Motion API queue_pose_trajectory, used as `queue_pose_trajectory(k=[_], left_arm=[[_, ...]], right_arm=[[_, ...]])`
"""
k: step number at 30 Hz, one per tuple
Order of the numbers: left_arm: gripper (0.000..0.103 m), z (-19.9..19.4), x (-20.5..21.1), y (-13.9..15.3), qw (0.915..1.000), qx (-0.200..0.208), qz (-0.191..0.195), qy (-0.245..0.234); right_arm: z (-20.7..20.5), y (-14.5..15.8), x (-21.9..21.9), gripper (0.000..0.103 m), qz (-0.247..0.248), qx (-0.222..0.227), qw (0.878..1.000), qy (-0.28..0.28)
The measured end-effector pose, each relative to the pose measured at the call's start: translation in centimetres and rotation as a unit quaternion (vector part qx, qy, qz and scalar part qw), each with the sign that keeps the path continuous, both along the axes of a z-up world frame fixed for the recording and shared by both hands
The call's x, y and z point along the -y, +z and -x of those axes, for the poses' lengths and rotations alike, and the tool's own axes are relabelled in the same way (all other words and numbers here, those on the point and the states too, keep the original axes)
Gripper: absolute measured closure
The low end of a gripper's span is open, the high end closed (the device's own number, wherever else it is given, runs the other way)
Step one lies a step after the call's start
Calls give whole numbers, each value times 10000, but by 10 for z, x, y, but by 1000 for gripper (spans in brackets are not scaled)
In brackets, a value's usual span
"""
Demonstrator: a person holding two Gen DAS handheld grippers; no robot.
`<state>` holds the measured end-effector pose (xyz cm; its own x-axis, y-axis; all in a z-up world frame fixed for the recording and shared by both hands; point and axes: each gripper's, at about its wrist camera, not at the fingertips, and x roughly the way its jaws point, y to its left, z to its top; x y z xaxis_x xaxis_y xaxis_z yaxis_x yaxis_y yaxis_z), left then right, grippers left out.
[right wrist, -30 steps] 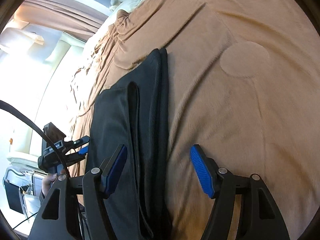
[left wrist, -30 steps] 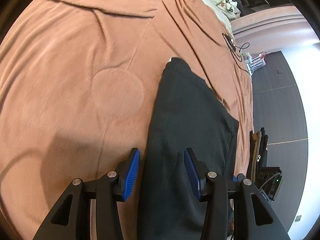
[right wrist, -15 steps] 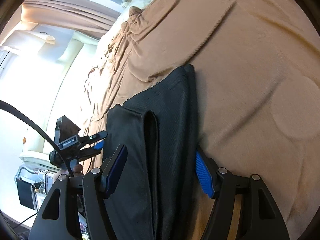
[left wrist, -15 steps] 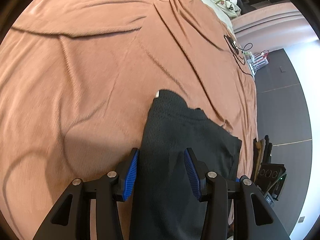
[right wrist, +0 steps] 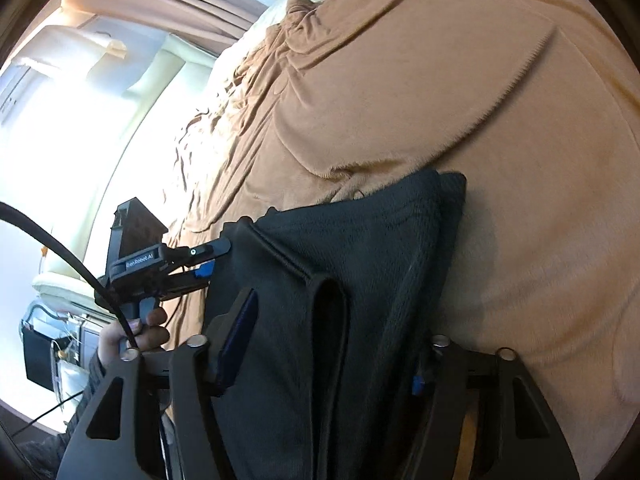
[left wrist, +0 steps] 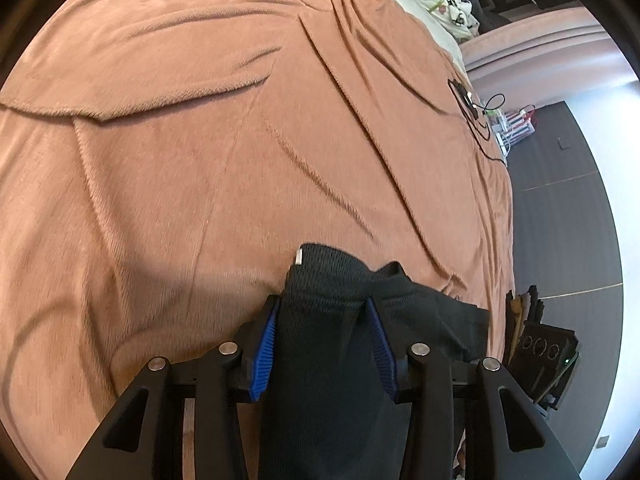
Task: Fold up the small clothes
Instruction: 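Lift the folded shirt off the bed with both grippers and carry it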
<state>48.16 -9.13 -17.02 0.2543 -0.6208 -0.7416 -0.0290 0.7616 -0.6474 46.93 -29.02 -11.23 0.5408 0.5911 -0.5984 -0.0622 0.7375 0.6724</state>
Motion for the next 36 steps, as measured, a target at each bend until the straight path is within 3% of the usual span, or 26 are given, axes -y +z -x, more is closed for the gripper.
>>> queue_pose_trajectory(k=[2, 4, 7, 22, 36], left_arm=[[67, -1, 1, 0, 10000, 8, -53, 18], [82, -1, 0, 0, 9999, 0, -162, 38], [90, 0, -3, 0, 10000, -17, -15, 63], [92, 31, -22, 64, 9972, 594, 421, 160], [92, 89, -38, 136, 9887, 1311, 712, 162]], right_arm=[[-7, 0, -5, 60, 145, -1, 9999, 23], [-9, 1, -9, 78, 359, -10, 9993, 37], [-8, 5, -12, 92, 626, -54, 9980, 4], [26, 65, -55, 94, 1034, 670, 9924, 25], [118, 116, -66, 94, 1207, 1403, 9827, -30]])
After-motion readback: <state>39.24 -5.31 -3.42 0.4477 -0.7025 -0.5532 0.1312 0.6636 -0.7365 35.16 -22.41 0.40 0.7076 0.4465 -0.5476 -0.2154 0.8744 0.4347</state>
